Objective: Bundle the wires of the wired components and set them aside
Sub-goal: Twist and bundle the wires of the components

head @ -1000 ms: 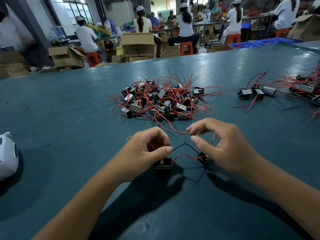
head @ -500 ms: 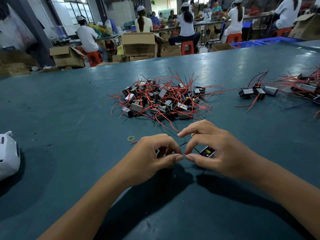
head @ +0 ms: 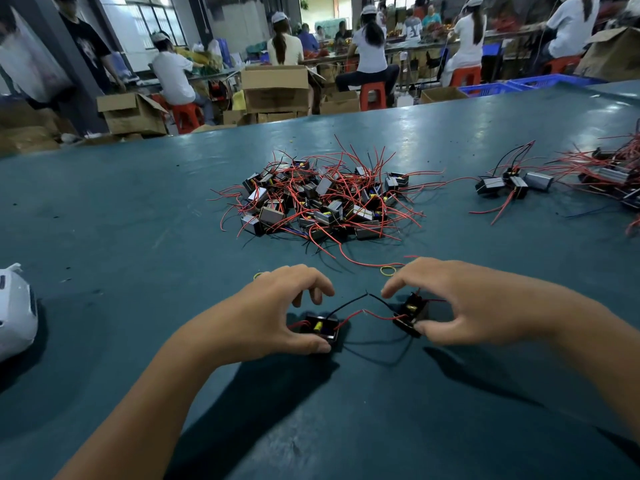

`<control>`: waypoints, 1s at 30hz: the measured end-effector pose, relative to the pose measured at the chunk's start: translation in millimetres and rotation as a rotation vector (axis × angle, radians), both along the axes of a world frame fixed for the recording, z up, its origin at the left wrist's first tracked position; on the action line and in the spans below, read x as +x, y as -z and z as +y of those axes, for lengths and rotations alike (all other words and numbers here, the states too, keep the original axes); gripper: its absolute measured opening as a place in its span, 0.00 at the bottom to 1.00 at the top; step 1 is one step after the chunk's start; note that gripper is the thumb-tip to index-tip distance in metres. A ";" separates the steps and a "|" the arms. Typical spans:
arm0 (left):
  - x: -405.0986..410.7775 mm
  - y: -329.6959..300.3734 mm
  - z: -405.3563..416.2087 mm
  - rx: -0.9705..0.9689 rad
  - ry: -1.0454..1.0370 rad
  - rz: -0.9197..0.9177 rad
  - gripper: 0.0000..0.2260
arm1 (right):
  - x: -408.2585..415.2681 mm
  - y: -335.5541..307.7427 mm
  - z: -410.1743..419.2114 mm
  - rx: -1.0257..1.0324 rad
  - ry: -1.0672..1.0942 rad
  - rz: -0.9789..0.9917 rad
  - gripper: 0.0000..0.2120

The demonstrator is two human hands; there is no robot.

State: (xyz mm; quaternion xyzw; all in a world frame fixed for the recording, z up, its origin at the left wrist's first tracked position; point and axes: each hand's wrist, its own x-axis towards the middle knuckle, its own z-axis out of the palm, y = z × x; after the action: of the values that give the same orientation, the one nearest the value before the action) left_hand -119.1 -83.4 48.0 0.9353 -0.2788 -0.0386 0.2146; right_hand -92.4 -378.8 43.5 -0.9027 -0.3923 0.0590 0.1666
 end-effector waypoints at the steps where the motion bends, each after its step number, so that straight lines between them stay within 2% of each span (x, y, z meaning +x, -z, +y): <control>1: 0.4 0.2 -0.4 0.034 0.003 -0.004 0.21 | 0.3 0.6 -0.4 -0.056 -0.004 -0.005 0.21; 5: 2.1 2.1 -4.0 0.129 0.028 -0.022 0.14 | 0.8 2.8 4.4 -0.122 -0.003 -0.166 0.12; 7: 2.7 3.8 -4.9 0.129 0.019 -0.041 0.12 | 0.7 2.2 6.8 -0.137 0.033 -0.204 0.11; 9: 2.3 4.7 -6.1 0.020 -0.030 -0.054 0.10 | 0.3 1.1 7.2 -0.122 0.092 -0.205 0.12; 12: 2.7 5.4 -8.9 -0.250 -0.105 0.002 0.09 | -2.8 -2.4 10.0 0.156 0.190 -0.078 0.10; 15: 2.8 9.0 -14.3 -0.424 -0.151 0.160 0.12 | -6.6 -2.5 15.7 0.363 0.260 0.023 0.09; 19: 3.2 17.5 -21.9 -0.571 -0.212 0.299 0.07 | -8.5 1.1 21.8 0.453 0.310 0.082 0.09; 21: 3.2 20.1 -24.6 -0.605 -0.234 0.329 0.09 | -8.4 3.2 22.7 0.447 0.324 0.084 0.09; 23: 3.2 22.6 -26.4 -0.519 -0.243 0.242 0.10 | -8.5 5.4 23.3 0.406 0.330 0.052 0.09; 26: 1.7 25.4 -28.3 -0.261 -0.271 0.014 0.09 | -9.3 10.0 26.1 0.260 0.346 -0.071 0.10; 30: -1.0 28.8 -36.0 -0.083 -0.285 -0.084 0.12 | -10.4 17.3 30.7 0.074 0.396 -0.081 0.12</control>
State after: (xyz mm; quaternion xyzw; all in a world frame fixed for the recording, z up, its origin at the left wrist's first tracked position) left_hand -120.1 -119.4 19.2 0.9565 -0.1535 0.0428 0.2446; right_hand -102.7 -348.2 26.1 -0.9571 -0.2154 -0.0257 0.1919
